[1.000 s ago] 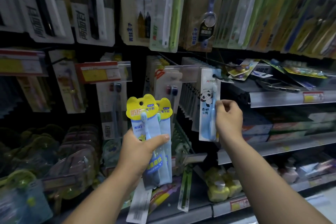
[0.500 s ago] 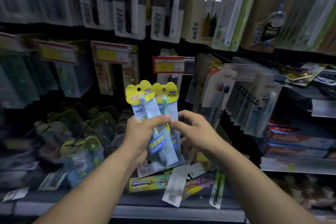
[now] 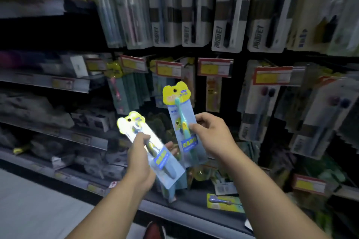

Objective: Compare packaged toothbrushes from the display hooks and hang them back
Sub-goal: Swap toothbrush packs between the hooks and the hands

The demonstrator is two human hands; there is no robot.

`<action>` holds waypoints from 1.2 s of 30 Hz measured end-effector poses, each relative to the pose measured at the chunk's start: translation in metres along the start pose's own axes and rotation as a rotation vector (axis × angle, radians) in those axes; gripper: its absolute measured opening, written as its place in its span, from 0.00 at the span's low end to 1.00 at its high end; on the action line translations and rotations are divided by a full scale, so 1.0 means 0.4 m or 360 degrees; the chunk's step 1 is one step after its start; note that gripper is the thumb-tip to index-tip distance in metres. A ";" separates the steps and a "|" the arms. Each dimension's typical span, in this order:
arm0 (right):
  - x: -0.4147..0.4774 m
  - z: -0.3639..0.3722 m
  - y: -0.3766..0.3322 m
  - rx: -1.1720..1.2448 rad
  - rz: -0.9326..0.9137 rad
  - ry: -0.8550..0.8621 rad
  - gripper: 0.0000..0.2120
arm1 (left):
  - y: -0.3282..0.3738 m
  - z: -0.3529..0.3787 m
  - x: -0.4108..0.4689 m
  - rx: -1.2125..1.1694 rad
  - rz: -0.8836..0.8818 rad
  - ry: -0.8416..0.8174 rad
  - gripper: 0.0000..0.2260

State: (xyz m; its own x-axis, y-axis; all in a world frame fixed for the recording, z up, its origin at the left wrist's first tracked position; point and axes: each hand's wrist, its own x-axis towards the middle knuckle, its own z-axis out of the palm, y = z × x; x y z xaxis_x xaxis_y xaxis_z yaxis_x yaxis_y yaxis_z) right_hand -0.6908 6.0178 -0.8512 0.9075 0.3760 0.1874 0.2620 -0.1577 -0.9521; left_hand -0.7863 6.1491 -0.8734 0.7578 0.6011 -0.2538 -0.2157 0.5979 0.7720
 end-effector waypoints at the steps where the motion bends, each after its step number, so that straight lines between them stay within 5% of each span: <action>1: 0.006 0.025 -0.005 -0.0007 -0.0019 0.0023 0.04 | 0.014 -0.031 0.002 -0.0016 -0.0007 0.0034 0.06; 5: 0.042 0.101 -0.019 0.0038 0.0001 0.0139 0.04 | 0.062 -0.124 0.024 -0.0031 -0.0091 0.0117 0.07; 11: 0.082 0.185 -0.012 -0.0006 -0.0045 0.0157 0.06 | 0.151 -0.122 0.104 -0.0207 -0.0112 -0.0033 0.23; 36: 0.167 0.359 -0.064 0.0049 -0.0204 0.0338 0.06 | 0.184 -0.199 0.106 0.0167 0.0138 0.0006 0.12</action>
State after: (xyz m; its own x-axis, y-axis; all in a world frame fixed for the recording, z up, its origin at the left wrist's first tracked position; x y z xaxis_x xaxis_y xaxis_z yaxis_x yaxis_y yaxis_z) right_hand -0.6840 6.1779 -0.8491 0.9170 0.1905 0.3505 0.3722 -0.0919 -0.9236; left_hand -0.8193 6.2609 -0.8737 0.7369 0.6500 -0.1856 -0.2143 0.4850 0.8478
